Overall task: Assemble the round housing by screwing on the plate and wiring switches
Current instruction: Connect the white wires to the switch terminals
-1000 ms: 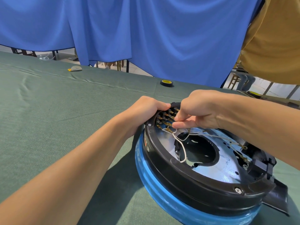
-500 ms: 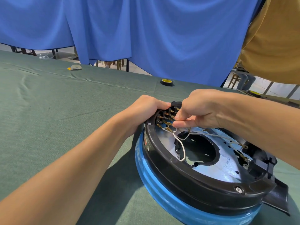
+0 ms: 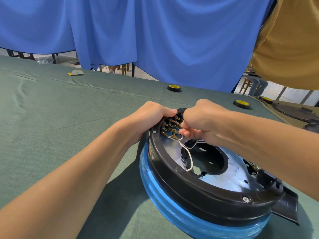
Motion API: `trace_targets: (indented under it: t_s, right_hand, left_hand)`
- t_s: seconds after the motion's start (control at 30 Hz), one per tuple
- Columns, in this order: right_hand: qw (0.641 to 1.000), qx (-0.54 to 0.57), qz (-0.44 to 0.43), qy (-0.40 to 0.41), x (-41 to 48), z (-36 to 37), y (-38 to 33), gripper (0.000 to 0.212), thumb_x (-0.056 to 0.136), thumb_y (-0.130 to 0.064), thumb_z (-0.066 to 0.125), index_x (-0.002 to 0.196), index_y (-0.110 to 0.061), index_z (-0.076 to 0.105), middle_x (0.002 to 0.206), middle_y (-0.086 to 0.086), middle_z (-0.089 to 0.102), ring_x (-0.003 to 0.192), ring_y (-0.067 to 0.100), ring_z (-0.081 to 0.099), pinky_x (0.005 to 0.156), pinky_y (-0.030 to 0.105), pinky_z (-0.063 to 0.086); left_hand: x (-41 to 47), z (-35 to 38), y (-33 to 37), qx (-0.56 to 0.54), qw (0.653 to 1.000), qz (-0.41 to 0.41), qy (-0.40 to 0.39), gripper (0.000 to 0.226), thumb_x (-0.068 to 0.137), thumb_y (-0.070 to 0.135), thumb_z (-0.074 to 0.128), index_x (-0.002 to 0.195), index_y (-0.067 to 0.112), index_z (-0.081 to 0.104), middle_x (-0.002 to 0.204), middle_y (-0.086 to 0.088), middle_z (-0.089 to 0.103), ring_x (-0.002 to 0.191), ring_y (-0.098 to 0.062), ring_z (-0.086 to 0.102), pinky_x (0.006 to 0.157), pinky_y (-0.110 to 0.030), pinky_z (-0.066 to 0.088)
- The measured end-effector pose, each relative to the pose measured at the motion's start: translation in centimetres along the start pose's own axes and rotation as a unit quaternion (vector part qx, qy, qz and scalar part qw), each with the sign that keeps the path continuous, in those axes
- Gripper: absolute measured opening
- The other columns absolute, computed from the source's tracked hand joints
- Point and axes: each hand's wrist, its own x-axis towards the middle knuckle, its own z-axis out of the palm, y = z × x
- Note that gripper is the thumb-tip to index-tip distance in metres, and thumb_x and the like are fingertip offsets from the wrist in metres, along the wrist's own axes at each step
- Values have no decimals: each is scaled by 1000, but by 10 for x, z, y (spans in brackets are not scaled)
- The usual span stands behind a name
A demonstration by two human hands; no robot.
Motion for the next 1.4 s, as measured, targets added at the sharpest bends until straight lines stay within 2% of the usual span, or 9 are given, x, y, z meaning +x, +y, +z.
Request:
trace_targets:
  t_s: [0.1, 0.2, 0.3, 0.4, 0.5, 0.67, 0.8, 0.97, 1.4]
  right_hand:
    - [999, -20, -19, 20, 3, 1, 7, 29, 93, 2, 44, 121, 10, 50, 82, 17, 56, 54, 19, 54, 52, 25, 50]
    - [996, -61, -55, 23, 5, -4, 15, 23, 93, -1, 43, 110, 7, 57, 78, 17, 62, 49, 18, 58, 68, 33, 59]
    - [980, -158, -117, -15, 4, -17, 19, 25, 92, 0, 41, 95, -6, 65, 76, 12, 67, 51, 15, 63, 66, 29, 58]
    - [892, -368, -260, -11, 7, -31, 21, 22, 91, -11, 57, 92, -26, 73, 90, -1, 70, 72, 9, 63, 65, 22, 50]
    - [818, -443, -365, -8, 12, -37, 27, 16, 92, -22, 63, 101, -25, 76, 104, -2, 63, 92, 17, 60, 82, 35, 50]
    - [742, -484, -464, -10, 20, -42, 39, 24, 98, -29, 52, 95, -18, 74, 100, -4, 50, 77, 17, 48, 72, 32, 43]
    - [662, -551, -508, 10, 17, -45, 45, 12, 85, -5, 62, 93, -13, 66, 100, 3, 54, 68, 21, 42, 55, 34, 45]
    - [599, -573, -559, 29, 18, -48, 45, 10, 75, 5, 65, 80, -4, 65, 83, 11, 60, 64, 31, 56, 43, 37, 49]
    - [597, -531, -601, 23, 23, -41, 44, 13, 68, 8, 67, 66, -3, 60, 69, 13, 55, 53, 31, 50, 38, 36, 45]
  left_hand:
    - [-1, 0, 0, 3, 1000, -3, 7, 26, 92, 25, 65, 104, 3, 73, 99, -18, 76, 100, -38, 71, 98, -52, 53]
    - [-1, 0, 1, 2, 1000, -8, 6, 26, 92, 26, 65, 102, 4, 74, 96, -16, 76, 97, -36, 72, 97, -50, 54]
    - [-1, 1, 0, 5, 1000, -6, 12, 23, 92, 27, 65, 101, 8, 75, 94, -15, 77, 95, -34, 73, 97, -49, 54]
    - [0, 1, 1, 13, 1000, -4, 18, 23, 92, 28, 66, 103, 10, 75, 94, -13, 77, 93, -32, 73, 96, -47, 54]
    - [1, 1, 1, 17, 1000, -2, 17, 23, 92, 29, 66, 103, 11, 75, 94, -12, 77, 92, -30, 74, 95, -44, 55]
    - [0, 1, 0, 11, 1000, -6, 14, 23, 92, 29, 65, 99, 8, 74, 92, -13, 77, 92, -32, 74, 89, -40, 57]
    - [0, 1, 1, 8, 1000, -10, 11, 26, 93, 27, 65, 103, 5, 73, 94, -15, 77, 93, -34, 73, 91, -43, 58]
    - [-1, 1, 1, -4, 1000, -13, 11, 25, 92, 25, 65, 104, 4, 73, 96, -17, 76, 94, -35, 73, 85, -40, 57]
    - [-1, 2, 2, 4, 1000, -9, 12, 27, 92, 26, 65, 108, 5, 73, 101, -16, 76, 98, -34, 72, 99, -49, 52]
